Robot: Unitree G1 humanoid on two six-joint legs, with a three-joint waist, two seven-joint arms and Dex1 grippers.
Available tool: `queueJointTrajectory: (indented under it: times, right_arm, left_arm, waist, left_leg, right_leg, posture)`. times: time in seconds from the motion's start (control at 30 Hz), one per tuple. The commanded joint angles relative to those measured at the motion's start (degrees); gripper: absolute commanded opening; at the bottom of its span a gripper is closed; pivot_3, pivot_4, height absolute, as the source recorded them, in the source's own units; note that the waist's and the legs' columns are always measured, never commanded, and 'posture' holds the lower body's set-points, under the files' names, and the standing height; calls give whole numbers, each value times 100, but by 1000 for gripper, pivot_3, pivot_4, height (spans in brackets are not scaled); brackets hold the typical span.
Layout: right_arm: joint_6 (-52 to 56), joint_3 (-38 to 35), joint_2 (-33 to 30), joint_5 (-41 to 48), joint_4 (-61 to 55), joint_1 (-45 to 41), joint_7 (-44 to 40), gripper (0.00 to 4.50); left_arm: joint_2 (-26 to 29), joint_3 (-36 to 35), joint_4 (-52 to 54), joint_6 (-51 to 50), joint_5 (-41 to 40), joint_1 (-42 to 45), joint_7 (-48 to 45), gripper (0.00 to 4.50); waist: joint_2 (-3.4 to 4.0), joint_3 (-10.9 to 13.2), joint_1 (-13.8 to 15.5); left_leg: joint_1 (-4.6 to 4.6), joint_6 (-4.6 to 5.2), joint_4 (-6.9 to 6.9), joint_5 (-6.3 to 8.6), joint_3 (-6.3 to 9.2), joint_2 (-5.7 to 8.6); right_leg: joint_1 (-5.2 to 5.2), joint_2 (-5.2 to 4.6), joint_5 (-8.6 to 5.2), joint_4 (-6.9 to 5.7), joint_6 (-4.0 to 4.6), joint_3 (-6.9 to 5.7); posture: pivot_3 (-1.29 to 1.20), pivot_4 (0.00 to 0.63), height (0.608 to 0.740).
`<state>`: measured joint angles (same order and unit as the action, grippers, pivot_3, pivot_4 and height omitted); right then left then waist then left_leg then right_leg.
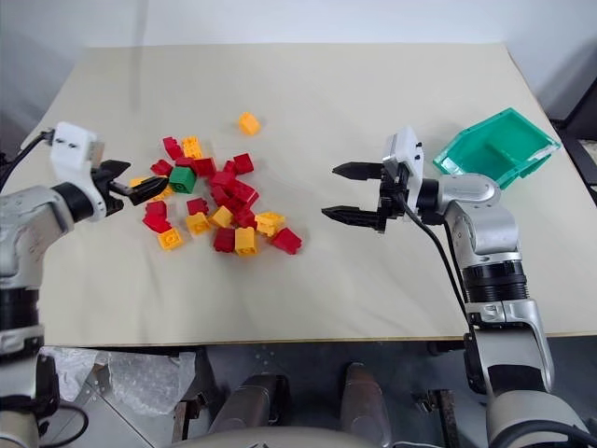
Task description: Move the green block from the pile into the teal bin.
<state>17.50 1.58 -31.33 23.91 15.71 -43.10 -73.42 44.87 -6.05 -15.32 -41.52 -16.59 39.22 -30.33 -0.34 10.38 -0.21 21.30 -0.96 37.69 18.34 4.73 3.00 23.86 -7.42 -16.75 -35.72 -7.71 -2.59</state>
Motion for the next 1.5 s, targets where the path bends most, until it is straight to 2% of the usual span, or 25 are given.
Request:
queueJointTrajectory:
  times: [0.03, 0.27, 0.37, 0.57, 0.7, 0.8, 0.83, 1.07, 1.27, 1.37, 1.5]
  right_arm:
    - [-11, -117, -60, 62, -164, -45, 11, 4500]
    - [-9, -85, -45, 50, -126, -101, 16, 4500]
    - [-1, -83, -59, 46, -138, -83, 23, 4500]
    - [-22, -81, -68, 34, -109, -75, 14, 4500]
    - [-51, -82, -52, 19, -71, -113, 28, 4500]
    - [-54, -101, -67, 22, -90, -85, 30, 4500]
    - [-48, -113, -85, 24, -115, -59, 34, 4500]
    - [-20, -188, -192, 53, -230, 44, 57, 4500]
    - [63, -335, -376, 122, -425, 231, 133, 4500]
    - [73, -488, -611, 121, -529, 455, 147, 4500]
    - [95, -648, -792, 137, -592, 595, 273, 4500]
  left_arm:
    - [-133, 353, -1007, 309, 379, 649, -260, 4484]
    - [-579, 903, -2849, 854, 954, 1807, -761, 4484]
    - [-754, 1274, -3700, 777, 1333, 2355, -1097, 4484]
    - [-973, 1591, -4824, 857, 1821, 2929, -1455, 4484]
    - [-1050, 1504, -5331, 986, 1996, 3180, -1112, 4484]
    - [-1088, 1337, -5516, 1125, 1981, 3286, -874, 3957]
    - [-1102, 1275, -5525, 1185, 1960, 3305, -834, 3646]
    - [-1023, 1099, -5362, 1304, 1928, 3415, -1042, 1497]
    - [-713, 1041, -4540, 1405, 1806, 3191, -1871, 1494]
    - [-541, 817, -3111, 1581, 1348, 2632, -2608, 1494]
    - [-684, 758, -1416, 1563, 809, 1968, -3230, 1494]
  waist:
    - [0, 0, -8]
    - [-2, 1, -10]
    - [-4, 2, 2]
    - [-4, 2, -3]
    - [-4, 2, -7]
    - [-4, 3, -10]
    - [-4, 3, -14]
    - [-7, 4, -1]
    - [-8, 5, -1]
    - [-8, 5, -2]
    - [-8, 5, 3]
  left_leg:
    - [0, 0, 0, 0, -3, 0]
    - [5, 0, 9, 0, -30, 0]
    - [8, 1, 16, 0, -48, 1]
    - [10, 3, 23, 1, -52, 5]
    - [11, 4, 27, 1, -52, 7]
    - [10, 4, 33, 1, -52, 6]
    - [10, 4, 35, 1, -52, 5]
    - [16, 5, 36, 1, -52, 7]
    - [29, 5, 37, 1, -52, 8]
    - [29, 5, 34, 1, -52, 7]
    - [34, 6, 37, 2, -47, 6]
  right_leg:
    - [1, 0, 1, 1, -1, 2]
    - [5, 1, 1, -3, -3, -1]
    - [5, 2, 2, -7, -4, -5]
    - [5, -1, 5, -13, -10, -3]
    - [5, -2, 6, -15, -12, -2]
    - [5, -2, 6, -24, -12, -1]
    - [5, -1, 6, -25, -12, -1]
    - [7, -3, 7, -21, -14, -1]
    - [19, -4, 8, -21, -15, -1]
    - [22, -6, 8, -21, -15, 0]
    - [24, -10, 8, -17, -15, 2]
  posture:
    - [0, 150, 740]
    - [0, 150, 740]
    - [0, 150, 740]
    - [0, 150, 740]
    - [0, 150, 740]
    - [0, 150, 740]
    - [0, 150, 740]
    - [0, 150, 740]
    - [0, 150, 740]
    - [0, 150, 740]
    - [0, 150, 740]
